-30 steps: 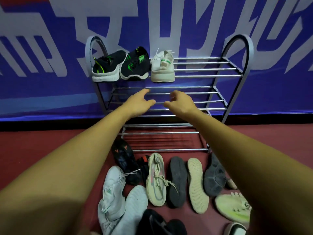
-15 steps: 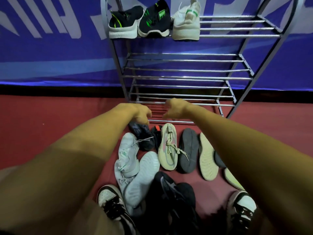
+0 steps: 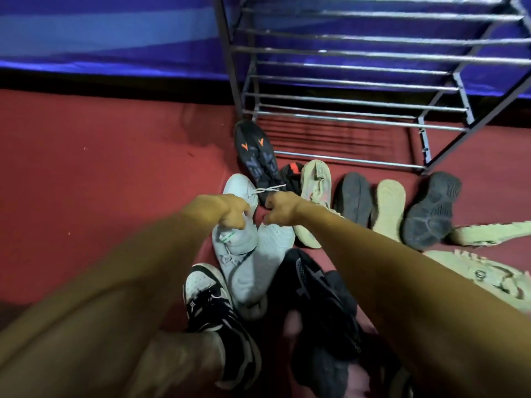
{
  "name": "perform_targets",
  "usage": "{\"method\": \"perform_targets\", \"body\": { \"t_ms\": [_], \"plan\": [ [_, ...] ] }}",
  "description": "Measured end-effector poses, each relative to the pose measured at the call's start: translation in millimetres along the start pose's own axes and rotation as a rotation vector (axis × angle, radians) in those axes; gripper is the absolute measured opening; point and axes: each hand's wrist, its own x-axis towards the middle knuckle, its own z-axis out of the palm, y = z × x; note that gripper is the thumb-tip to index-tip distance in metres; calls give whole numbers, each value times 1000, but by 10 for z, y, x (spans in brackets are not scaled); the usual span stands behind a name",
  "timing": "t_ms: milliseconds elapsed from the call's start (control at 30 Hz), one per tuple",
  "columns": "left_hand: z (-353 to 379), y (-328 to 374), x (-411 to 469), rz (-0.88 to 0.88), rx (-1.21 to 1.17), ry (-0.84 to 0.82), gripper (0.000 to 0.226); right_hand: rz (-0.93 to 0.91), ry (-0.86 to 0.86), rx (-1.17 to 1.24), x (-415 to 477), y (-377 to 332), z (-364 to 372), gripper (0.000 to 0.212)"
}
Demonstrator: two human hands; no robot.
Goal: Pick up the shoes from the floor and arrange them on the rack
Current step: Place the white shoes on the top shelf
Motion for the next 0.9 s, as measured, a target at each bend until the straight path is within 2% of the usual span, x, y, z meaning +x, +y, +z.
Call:
{"method": "perform_targets", "body": {
  "t_ms": [100,200,367,467,567,633,833,900],
  "plan": [
    [203,-120,189,-21,-51,-22,62,-26,-37,0,151,23,309,35],
    [382,-200,351,-51,-69,-28,66,-15,-41,10,338,77,552,47],
    [498,-265,513,-1,-72,-46,42,35,-84,74,514,68,689,67],
    [393,-249,518,24,-68,25,33,30,-94,72,541,34,663,58],
    [224,-178,464,38,-49,95,35,2,-116,58,496,2,579,39],
    [116,-106,417,32,-57,111,35,-20,-127,64,434,7,543,34],
    [-225,144,201,74,-60,198,25,-1,-64,336,129,170,307,28],
    [-370,240,71,78,-51,214,25,29,-90,360,17,239,185,40]
  ]
}}
